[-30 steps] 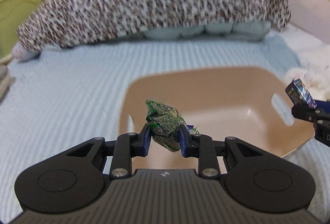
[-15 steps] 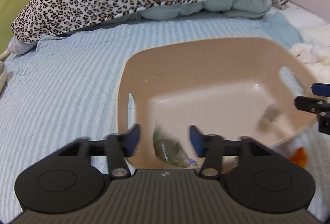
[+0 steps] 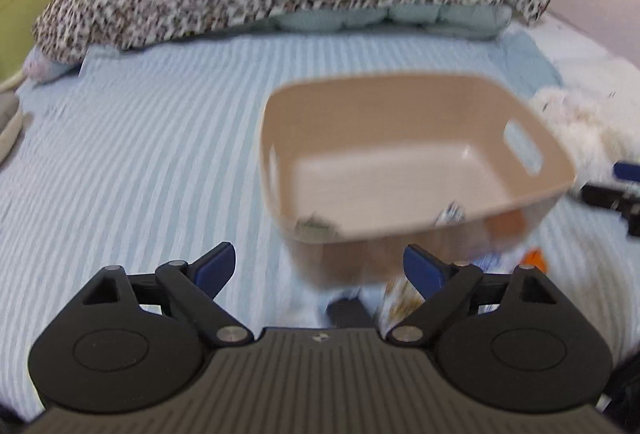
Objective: Organize objects
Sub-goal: 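Grasp the orange cloth with the right tool while the left grasps the white box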
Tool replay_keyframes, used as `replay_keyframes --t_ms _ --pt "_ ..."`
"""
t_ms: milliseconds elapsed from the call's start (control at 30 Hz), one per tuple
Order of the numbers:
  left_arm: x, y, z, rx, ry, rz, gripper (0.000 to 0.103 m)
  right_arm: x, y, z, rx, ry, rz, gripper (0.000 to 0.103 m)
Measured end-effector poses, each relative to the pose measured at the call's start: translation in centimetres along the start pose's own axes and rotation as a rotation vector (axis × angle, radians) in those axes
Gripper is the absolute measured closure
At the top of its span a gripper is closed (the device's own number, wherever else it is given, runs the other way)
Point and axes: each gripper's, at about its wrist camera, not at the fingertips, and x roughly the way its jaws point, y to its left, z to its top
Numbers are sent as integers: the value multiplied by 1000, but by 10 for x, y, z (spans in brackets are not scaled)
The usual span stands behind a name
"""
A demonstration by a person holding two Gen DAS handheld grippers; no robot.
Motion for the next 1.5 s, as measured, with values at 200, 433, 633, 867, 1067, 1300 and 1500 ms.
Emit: replay_keyframes --t_ms 200,433,633,867,1067,1300,1500 --pt "26 20 -39 -84 155 -13 12 17 -8 -17 7 112 -2 22" --pt "51 19 -51 -70 227 3 12 49 5 -41 -42 257 14 17" --pt "69 19 -56 -62 262 23 12 70 15 -60 -87 334 -11 13" --pt "86 14 -60 -33 255 27 13 86 21 -68 -110 344 -29 10" --pt "86 9 -61 18 202 16 30 90 30 -69 -132 303 -18 21" --pt "80 14 -63 24 184 -20 65 90 32 -72 -109 282 18 59" --pt "78 19 -66 18 178 -22 70 85 44 -77 -159 278 24 90"
